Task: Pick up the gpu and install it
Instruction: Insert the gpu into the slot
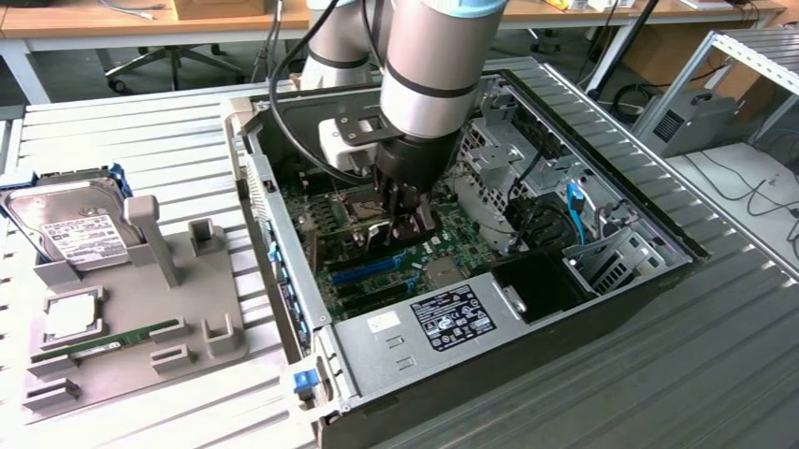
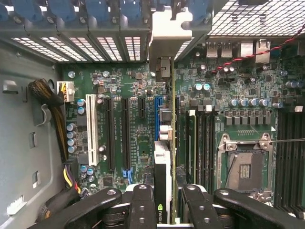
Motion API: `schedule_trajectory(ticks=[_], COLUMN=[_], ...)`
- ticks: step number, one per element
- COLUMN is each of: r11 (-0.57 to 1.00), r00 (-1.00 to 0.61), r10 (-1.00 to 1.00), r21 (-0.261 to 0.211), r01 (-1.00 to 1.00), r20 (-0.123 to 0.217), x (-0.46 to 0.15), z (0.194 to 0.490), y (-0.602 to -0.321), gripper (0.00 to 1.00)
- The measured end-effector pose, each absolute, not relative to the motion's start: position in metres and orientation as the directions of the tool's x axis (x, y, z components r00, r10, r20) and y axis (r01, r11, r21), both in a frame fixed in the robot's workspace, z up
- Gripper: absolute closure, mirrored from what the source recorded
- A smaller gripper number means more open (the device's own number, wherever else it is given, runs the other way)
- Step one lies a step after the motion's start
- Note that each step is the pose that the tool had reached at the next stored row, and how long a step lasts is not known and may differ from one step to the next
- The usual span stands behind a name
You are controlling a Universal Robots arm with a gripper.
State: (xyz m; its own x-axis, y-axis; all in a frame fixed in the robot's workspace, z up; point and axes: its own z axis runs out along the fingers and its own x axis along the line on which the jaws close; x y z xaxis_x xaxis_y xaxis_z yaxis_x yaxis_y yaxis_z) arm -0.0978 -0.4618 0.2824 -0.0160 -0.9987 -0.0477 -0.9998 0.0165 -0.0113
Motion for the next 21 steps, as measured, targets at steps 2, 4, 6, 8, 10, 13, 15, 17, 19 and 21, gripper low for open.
schedule_trajectory(ticks=[2,4,6,8,10,13,15,17,19,21], r11=[0.017,0.017,0.017,0.017,0.016,0.017,0.017,0.017,0.017,0.017], r00=[-0.016,-0.016,-0.016,-0.016,-0.016,-0.016,-0.016,-0.016,-0.016,-0.016], r10=[-0.999,-0.999,-0.999,-0.999,-0.999,-0.999,-0.999,-0.999,-0.999,-0.999], r21=[-0.012,-0.014,-0.016,-0.016,-0.016,-0.016,-0.016,-0.016,-0.017,-0.017], r01=[-1.0,-1.0,-1.0,-1.0,-1.0,-1.0,-1.0,-1.0,-1.0,-1.0], r20=[-0.048,-0.048,-0.048,-0.048,-0.048,-0.048,-0.048,-0.048,-0.048,-0.048], x=[-0.0982,-0.0988,-0.1003,-0.1007,-0.101,-0.1013,-0.1016,-0.1023,-0.1035,-0.1045], z=[0.2813,0.2803,0.2791,0.279,0.2785,0.2763,0.2757,0.2752,0.2748,0.2745], y=[-0.4617,-0.4618,-0.4617,-0.4617,-0.4618,-0.4618,-0.4618,-0.4618,-0.4617,-0.4617], gripper=[0.73,0.73,0.73,0.73,0.73,0.73,0.73,0.73,0.73,0.73])
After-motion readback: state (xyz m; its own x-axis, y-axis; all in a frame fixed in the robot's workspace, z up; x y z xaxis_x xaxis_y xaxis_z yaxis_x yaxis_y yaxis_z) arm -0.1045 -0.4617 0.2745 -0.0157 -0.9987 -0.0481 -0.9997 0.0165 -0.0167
